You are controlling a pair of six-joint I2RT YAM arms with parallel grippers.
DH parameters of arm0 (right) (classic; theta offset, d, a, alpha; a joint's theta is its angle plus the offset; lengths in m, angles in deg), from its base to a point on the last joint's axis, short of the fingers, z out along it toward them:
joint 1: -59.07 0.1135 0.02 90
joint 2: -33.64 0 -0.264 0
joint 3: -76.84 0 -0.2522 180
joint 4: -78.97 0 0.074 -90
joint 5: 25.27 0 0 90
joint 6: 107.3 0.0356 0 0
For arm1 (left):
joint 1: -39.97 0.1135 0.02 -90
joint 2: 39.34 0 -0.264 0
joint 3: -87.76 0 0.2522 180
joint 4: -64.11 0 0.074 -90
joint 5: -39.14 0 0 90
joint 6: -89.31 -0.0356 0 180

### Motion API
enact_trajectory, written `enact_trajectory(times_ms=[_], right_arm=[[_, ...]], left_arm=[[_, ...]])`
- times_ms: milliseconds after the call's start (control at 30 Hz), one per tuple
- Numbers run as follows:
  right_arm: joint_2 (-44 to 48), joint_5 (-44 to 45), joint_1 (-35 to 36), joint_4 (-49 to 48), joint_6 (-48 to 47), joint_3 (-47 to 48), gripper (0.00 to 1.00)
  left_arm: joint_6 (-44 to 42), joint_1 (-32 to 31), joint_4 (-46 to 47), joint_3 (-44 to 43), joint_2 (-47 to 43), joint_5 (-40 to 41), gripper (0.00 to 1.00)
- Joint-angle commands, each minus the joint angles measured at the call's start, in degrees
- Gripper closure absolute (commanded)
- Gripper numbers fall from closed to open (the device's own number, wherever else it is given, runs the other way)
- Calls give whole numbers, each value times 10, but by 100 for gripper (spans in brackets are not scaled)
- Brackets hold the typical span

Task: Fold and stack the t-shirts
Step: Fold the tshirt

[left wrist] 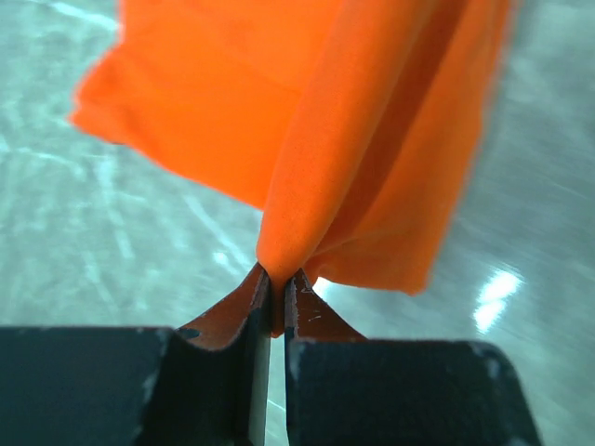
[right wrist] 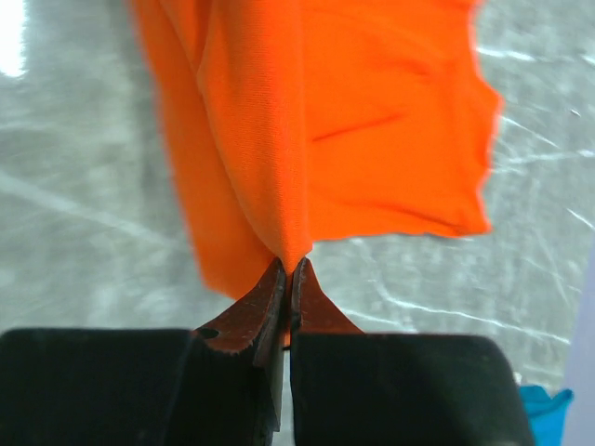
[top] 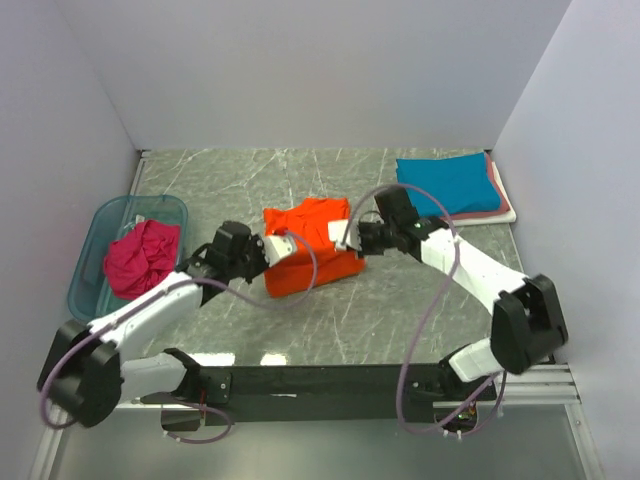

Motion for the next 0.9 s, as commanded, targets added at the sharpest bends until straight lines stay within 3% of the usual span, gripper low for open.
enact_trajectory(times_ms=[0, 167, 500, 867], right_arm=[[-66, 25, -13, -42, 52, 78, 100], [-156, 58, -23, -80, 104, 151, 100], [-256, 130, -29, -184, 188, 224, 100], [-331, 175, -28, -220, 234, 285, 100]], left_arm=[[-50, 48, 71, -48, 63, -62, 100], [-57, 101, 129, -94, 173, -92, 100], [-35, 138, 279, -132, 250, -52, 100], [-35, 152, 294, -181, 333, -57, 100]])
